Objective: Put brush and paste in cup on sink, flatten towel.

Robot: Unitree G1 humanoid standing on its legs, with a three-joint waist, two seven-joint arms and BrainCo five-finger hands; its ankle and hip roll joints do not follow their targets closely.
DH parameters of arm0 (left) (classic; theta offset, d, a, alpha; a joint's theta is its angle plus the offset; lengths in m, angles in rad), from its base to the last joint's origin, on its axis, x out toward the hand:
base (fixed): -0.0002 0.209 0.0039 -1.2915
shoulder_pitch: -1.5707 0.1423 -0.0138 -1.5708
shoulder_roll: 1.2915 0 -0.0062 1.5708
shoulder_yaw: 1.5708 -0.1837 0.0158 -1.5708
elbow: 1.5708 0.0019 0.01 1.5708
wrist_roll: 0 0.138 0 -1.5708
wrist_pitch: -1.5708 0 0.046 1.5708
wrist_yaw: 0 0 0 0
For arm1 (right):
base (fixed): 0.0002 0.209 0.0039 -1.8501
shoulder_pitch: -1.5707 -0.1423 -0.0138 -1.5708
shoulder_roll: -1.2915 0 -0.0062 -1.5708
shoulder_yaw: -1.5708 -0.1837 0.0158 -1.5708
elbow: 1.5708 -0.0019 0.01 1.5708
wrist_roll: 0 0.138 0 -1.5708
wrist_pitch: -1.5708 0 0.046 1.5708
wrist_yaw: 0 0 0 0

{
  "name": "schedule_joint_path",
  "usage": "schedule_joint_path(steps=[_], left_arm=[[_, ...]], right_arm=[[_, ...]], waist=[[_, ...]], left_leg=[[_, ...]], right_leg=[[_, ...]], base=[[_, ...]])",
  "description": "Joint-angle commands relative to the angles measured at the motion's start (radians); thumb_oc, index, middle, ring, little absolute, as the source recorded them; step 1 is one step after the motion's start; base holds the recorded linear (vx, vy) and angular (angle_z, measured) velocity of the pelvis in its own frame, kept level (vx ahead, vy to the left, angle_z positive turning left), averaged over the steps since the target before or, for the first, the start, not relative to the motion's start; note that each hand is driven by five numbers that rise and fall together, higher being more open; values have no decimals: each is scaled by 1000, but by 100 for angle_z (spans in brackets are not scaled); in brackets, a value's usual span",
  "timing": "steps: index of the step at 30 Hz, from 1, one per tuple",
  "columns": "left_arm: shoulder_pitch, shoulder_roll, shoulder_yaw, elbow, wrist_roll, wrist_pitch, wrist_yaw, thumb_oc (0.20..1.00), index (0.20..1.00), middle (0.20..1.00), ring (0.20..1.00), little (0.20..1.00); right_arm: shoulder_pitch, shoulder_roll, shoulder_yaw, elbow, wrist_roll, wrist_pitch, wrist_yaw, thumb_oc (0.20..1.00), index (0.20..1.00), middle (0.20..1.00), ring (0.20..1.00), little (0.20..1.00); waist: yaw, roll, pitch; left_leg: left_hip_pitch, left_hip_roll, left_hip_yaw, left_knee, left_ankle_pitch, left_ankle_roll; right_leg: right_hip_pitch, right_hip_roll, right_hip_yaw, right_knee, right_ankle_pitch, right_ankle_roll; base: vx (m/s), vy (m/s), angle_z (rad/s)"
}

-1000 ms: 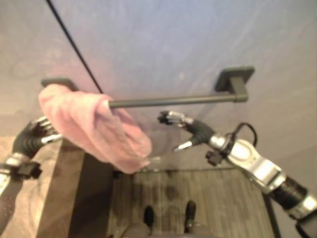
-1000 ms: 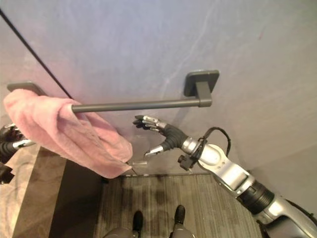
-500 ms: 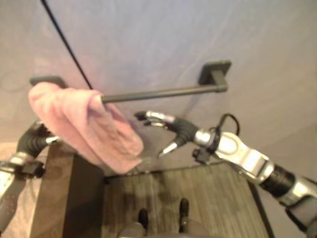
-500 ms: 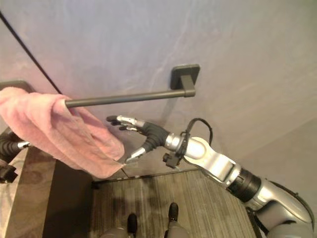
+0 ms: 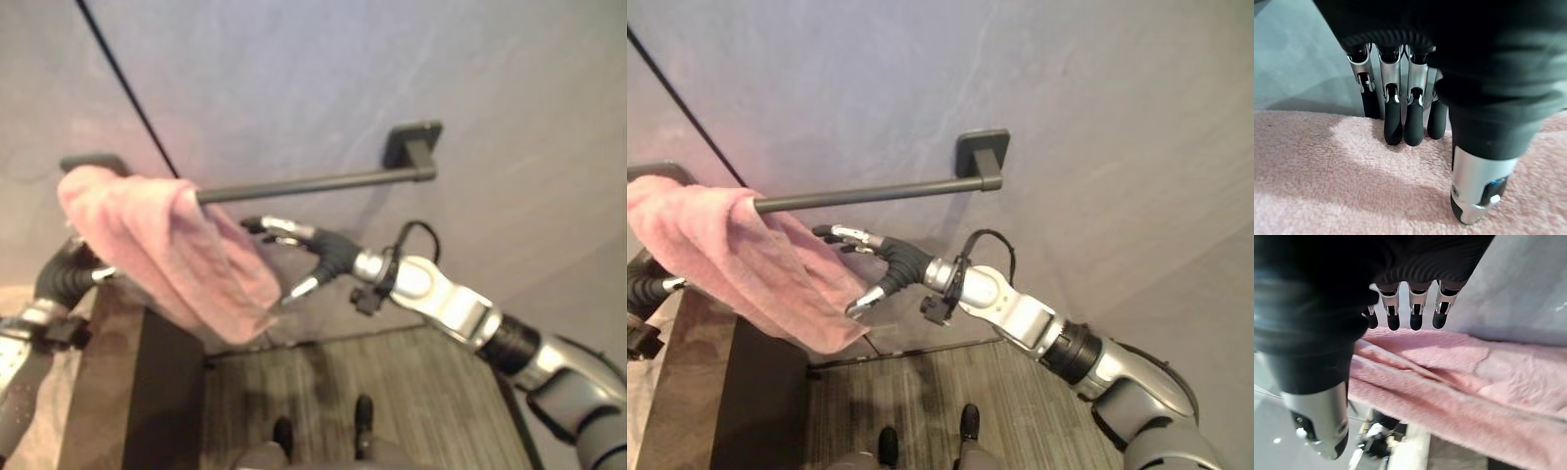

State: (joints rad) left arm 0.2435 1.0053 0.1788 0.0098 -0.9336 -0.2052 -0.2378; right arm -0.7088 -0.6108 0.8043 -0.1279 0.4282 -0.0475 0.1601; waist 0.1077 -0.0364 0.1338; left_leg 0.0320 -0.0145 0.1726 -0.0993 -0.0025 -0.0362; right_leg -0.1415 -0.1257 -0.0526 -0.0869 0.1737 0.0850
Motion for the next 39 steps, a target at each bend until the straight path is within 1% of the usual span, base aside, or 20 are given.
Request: schedule_joint_path(steps=[1, 5, 11, 21, 22, 23, 24, 25, 26, 27, 29, 30, 31, 33, 34, 35, 37, 38, 39], left_arm=[[-104, 75, 20, -12, -3, -56, 35, 1000, 1000, 1000, 1000, 1000], [-131, 78, -2, -13, -2, -56, 40, 1000, 1000, 1000, 1000, 1000], [-138, 74, -6, -18, -5, -48, 42, 1000, 1000, 1000, 1000, 1000], [-158, 62, -20, -21, -1, -46, 45, 1000, 1000, 1000, 1000, 1000], [-158, 59, -19, -23, -1, -46, 46, 1000, 1000, 1000, 1000, 1000], [-158, 59, -20, -24, -2, -46, 46, 1000, 1000, 1000, 1000, 1000], [-160, 58, -21, -25, -4, -46, 46, 1000, 1000, 1000, 1000, 1000], [-164, 56, -24, -27, -4, -45, 46, 1000, 1000, 1000, 1000, 1000], [-166, 54, -28, -29, -4, -44, 47, 1000, 1000, 1000, 1000, 1000], [-173, 54, -34, -32, -3, -45, 48, 1000, 1000, 1000, 1000, 1000], [-178, 54, -40, -33, -4, -44, 49, 1000, 1000, 1000, 1000, 1000], [-178, 54, -41, -32, -4, -44, 49, 1000, 1000, 1000, 1000, 1000], [-185, 51, -48, -30, -2, -43, 52, 1000, 1000, 1000, 1000, 1000], [-198, 52, -57, -26, -1, -43, 55, 1000, 1000, 1000, 1000, 1000], [-198, 52, -57, -25, -1, -43, 55, 1000, 1000, 1000, 1000, 1000], [-206, 57, -62, -21, -1, -45, 56, 1000, 1000, 1000, 1000, 1000], [-213, 61, -69, -20, -7, -44, 55, 1000, 1000, 1000, 1000, 1000], [-218, 63, -72, -20, -9, -43, 55, 1000, 1000, 1000, 1000, 1000], [-221, 66, -73, -20, -10, -44, 54, 1000, 1000, 1000, 1000, 1000]], right_arm=[[-98, 60, 28, 31, -49, -29, -36, 1000, 1000, 1000, 1000, 1000], [-115, 92, 38, 60, -70, -23, -38, 1000, 1000, 1000, 1000, 1000], [-136, 142, 55, 73, -71, -16, -30, 1000, 1000, 1000, 1000, 1000], [-158, 147, 58, 63, -79, -15, -29, 1000, 1000, 1000, 1000, 1000], [-158, 149, 57, 61, -79, -16, -28, 956, 956, 956, 956, 956], [-159, 150, 58, 61, -78, -15, -27, 953, 953, 953, 953, 953], [-160, 152, 61, 59, -79, -15, -25, 1000, 1000, 1000, 1000, 1000], [-162, 155, 61, 58, -80, -16, -24, 1000, 1000, 1000, 1000, 1000], [-164, 158, 64, 57, -80, -16, -23, 937, 937, 937, 937, 937], [-165, 163, 65, 59, -78, -15, -24, 928, 928, 928, 928, 928], [-167, 169, 67, 60, -77, -15, -24, 843, 843, 843, 843, 843], [-167, 169, 67, 60, -77, -15, -24, 818, 818, 818, 818, 818], [-169, 180, 72, 68, -80, -11, -24, 812, 812, 812, 812, 812], [-175, 198, 78, 85, -89, -8, -26, 881, 881, 881, 881, 881], [-175, 198, 78, 86, -89, -8, -26, 896, 896, 896, 896, 896], [-180, 213, 83, 105, -99, -6, -28, 906, 906, 906, 906, 906], [-183, 231, 86, 124, -105, -3, -33, 884, 884, 884, 884, 884], [-187, 240, 90, 137, -112, -1, -35, 749, 749, 749, 749, 749], [-187, 250, 92, 148, -113, 1, -36, 655, 655, 655, 655, 655]], waist=[[-3, -10, -47], [2, -9, -48], [10, -9, -53], [10, -11, -51], [10, -11, -50], [11, -11, -49], [11, -12, -49], [11, -12, -48], [10, -13, -47], [10, -13, -45], [10, -13, -44], [10, -13, -44], [10, -12, -43], [10, -12, -42], [10, -12, -42], [11, -10, -42], [13, -9, -42], [15, -8, -42], [16, -8, -42]], left_leg=[[-83, -60, 10, 12, -33, 87], [-84, -62, -1, 12, -33, 87], [-68, -63, -6, 12, -39, 90], [-54, -68, -6, 12, -45, 93], [-53, -68, -4, 12, -46, 93], [-53, -68, -3, 12, -46, 93], [-53, -68, -2, 12, -47, 94], [-52, -68, -1, 12, -48, 94], [-52, -68, -1, 12, -48, 94], [-54, -68, 1, 12, -47, 94], [-55, -69, 2, 12, -47, 94], [-55, -69, 2, 12, -47, 94], [-56, -69, 2, 12, -48, 94], [-59, -69, 4, 12, -47, 94], [-59, -69, 4, 12, -47, 94], [-62, -71, 4, 12, -47, 95], [-66, -72, 3, 12, -46, 96], [-67, -72, 2, 12, -46, 96], [-68, -73, 2, 12, -46, 96]], right_leg=[[2, -123, -64, 0, 32, 105], [9, -123, -70, 0, 26, 103], [30, -124, -72, 0, 17, 101], [43, -125, -71, 0, 8, 99], [43, -125, -71, 0, 8, 99], [43, -125, -69, 0, 9, 99], [42, -125, -68, 0, 9, 99], [41, -125, -67, 0, 9, 99], [41, -125, -68, 0, 9, 99], [39, -124, -67, 0, 9, 99], [38, -125, -67, 0, 10, 99], [38, -125, -67, 0, 10, 99], [36, -126, -68, 0, 11, 99], [33, -127, -68, 0, 13, 100], [33, -127, -68, 0, 13, 100], [28, -127, -67, 0, 17, 100], [25, -128, -68, 0, 19, 102], [24, -129, -70, 0, 20, 103], [24, -129, -71, 0, 20, 103]], base=[[10, 6, 11], [24, 7, 16], [36, 14, 4], [13, 10, 3], [0, 0, 0], [0, 0, 0], [0, 0, 0], [0, 0, 0], [0, 0, 0], [0, 0, 0], [0, 0, 0], [0, 0, 0], [0, 0, 0], [0, 0, 0], [0, 0, 0], [0, 0, 0], [0, 0, 0], [9, 15, 3], [10, 16, 4]])
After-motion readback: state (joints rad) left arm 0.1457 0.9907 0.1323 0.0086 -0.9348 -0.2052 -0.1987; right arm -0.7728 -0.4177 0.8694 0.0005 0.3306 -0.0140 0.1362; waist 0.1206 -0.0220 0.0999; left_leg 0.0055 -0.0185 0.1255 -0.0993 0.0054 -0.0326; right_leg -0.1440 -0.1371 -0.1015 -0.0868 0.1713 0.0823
